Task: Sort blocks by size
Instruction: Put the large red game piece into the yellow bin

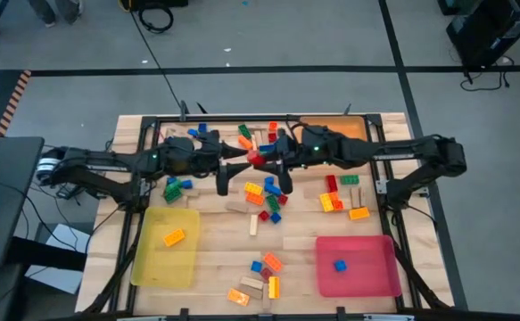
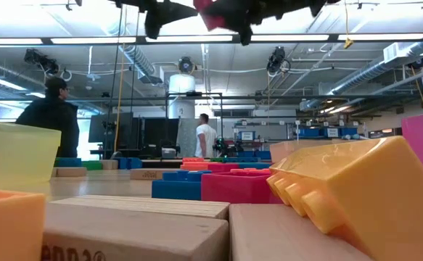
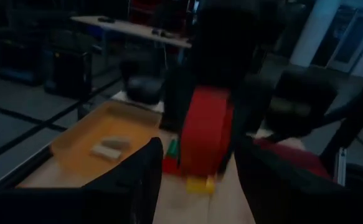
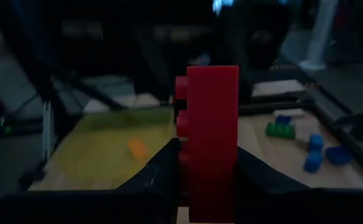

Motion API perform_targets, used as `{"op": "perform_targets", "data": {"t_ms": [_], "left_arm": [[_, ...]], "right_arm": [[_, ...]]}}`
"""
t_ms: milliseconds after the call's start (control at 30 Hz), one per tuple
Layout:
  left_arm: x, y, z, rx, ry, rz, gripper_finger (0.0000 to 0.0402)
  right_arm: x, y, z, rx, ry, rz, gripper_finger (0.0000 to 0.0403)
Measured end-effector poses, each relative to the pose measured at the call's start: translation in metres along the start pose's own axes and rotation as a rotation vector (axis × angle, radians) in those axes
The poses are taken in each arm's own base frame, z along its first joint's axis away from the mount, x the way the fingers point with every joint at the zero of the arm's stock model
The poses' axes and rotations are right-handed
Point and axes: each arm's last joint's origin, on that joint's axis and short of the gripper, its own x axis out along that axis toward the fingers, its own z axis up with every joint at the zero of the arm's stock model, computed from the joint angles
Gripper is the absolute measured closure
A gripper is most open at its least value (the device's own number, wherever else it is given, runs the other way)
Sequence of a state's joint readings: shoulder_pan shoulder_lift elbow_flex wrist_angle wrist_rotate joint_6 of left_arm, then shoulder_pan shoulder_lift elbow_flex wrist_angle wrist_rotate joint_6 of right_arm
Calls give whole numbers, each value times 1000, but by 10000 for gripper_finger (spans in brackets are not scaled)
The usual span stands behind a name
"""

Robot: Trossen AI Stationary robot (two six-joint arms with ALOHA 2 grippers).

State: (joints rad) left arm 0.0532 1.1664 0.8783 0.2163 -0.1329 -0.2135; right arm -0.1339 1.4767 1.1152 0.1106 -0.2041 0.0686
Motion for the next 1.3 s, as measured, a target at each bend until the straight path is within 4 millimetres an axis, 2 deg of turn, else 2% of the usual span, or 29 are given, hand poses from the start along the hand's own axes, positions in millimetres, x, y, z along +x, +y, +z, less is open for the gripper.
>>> {"op": "perform_targets", "data": {"t_ms": [200, 333, 700, 833, 1067, 1300], "left_arm": [[16, -1, -8, -4, -23, -18, 196], [23, 0, -15, -3, 6, -11, 196], [23, 0, -13, -3, -25, 1, 202], [23, -1, -12, -4, -31, 0, 226], [23, -2, -12, 18, -27, -24, 301], [23, -2, -9, 26, -60, -34, 302]], "right_arm": [[12, -4, -8, -24, 11, 57, 299], [10, -5, -6, -26, -3, 66, 299], [5, -4, -1, -42, -22, 65, 299], [5, -4, -1, -45, -23, 63, 299], [5, -4, -1, -23, -17, 85, 299], [3, -7, 0, 15, -15, 80, 295]]}}
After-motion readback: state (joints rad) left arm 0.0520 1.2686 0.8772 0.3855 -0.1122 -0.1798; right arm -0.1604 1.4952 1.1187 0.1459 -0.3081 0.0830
